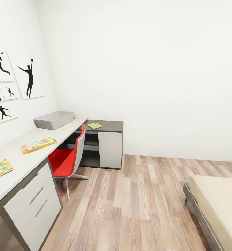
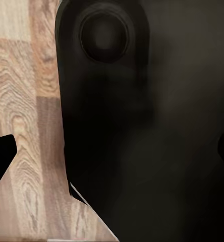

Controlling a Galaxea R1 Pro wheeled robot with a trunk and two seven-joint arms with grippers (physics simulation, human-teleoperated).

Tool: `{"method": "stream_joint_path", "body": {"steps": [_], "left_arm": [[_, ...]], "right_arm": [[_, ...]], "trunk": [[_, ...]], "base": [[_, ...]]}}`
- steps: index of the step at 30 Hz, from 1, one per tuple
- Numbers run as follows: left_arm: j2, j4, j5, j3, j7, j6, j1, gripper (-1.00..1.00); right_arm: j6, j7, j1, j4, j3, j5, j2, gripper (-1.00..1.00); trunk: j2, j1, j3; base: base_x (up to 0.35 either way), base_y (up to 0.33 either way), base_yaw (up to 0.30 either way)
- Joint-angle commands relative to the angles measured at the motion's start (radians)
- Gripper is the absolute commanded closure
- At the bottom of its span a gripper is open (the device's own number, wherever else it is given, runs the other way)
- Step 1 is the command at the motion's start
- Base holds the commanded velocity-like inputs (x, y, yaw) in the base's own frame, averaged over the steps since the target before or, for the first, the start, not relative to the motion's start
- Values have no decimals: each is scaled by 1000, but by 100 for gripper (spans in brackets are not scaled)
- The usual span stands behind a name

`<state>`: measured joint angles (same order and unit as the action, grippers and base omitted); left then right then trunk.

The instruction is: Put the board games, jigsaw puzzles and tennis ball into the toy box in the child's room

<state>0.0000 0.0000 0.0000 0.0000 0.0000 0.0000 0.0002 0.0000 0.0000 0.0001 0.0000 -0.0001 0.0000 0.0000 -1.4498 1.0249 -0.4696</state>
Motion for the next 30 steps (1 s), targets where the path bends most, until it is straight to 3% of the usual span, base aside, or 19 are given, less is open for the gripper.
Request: {"method": "stream_joint_path", "body": {"steps": [1,13,30], "left_arm": [[0,0,0,0,0,0,0,-100],[-13,-9,-2,1,-2,-4,-2,-100],[-12,-11,-2,-1,-2,-5,-2,-100]], "right_arm": [[0,0,0,0,0,0,0,-100],[-24,-1,-2,0,-4,-9,27,-100],[-119,2,-2,0,5,5,38,-100]], "trunk": [[0,0,0],[0,0,0],[0,0,0]], "base": [[0,0,0],[0,0,0],[0,0,0]]}}
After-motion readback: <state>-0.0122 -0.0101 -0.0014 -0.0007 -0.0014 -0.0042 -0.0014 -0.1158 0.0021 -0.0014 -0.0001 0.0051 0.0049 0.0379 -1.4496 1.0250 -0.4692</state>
